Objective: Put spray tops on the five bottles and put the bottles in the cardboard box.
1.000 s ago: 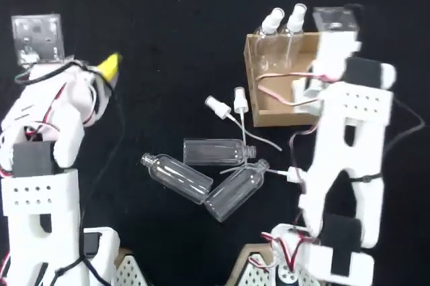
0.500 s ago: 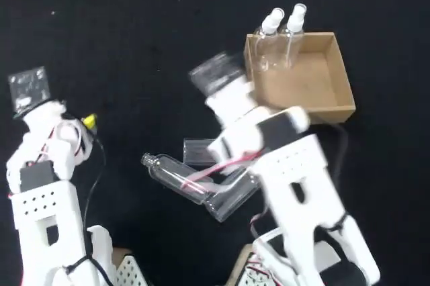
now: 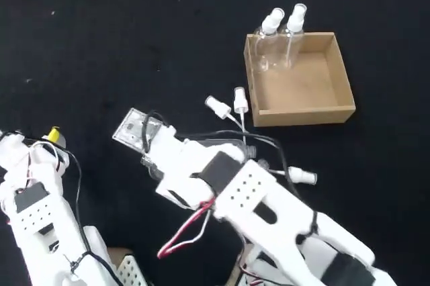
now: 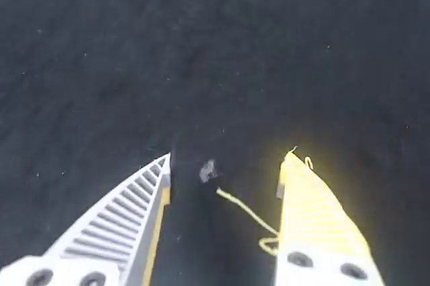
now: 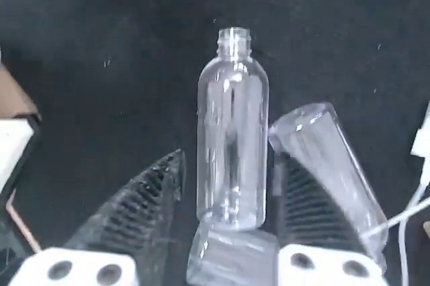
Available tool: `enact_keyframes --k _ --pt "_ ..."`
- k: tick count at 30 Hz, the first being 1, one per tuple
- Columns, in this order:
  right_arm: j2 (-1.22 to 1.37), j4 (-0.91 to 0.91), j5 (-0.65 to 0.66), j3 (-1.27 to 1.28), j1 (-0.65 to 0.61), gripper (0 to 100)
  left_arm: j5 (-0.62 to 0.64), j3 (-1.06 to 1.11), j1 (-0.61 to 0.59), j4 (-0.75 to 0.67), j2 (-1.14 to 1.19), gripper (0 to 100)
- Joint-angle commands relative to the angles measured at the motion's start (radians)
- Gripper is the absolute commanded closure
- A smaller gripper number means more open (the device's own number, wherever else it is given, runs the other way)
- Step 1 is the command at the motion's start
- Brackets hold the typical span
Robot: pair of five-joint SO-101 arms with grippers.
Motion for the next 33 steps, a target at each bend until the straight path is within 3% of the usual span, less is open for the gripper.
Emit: enact_keyframes --k 1,11,24,30,33 --pt "0.093 -0.077 0.002 -0.012 -0.017 69.2 0.014 0.001 -0.013 -0.048 -0.025 75" --pt "0.283 -0.244 0.011 -0.005 -0.018 73.4 0.015 0.002 -0.013 -0.048 -0.025 75" --pt "0.503 -0.331 0.011 -0.024 -0.083 76.7 0.015 0.004 -0.012 -0.048 -0.020 75" --pt "0.498 -0.311 0.006 -0.048 -0.003 99.3 0.015 0.004 -0.012 -0.048 -0.018 75" --pt "0.415 -0.193 0.002 -0.091 0.051 97.0 0.014 0.007 -0.012 -0.048 -0.018 75"
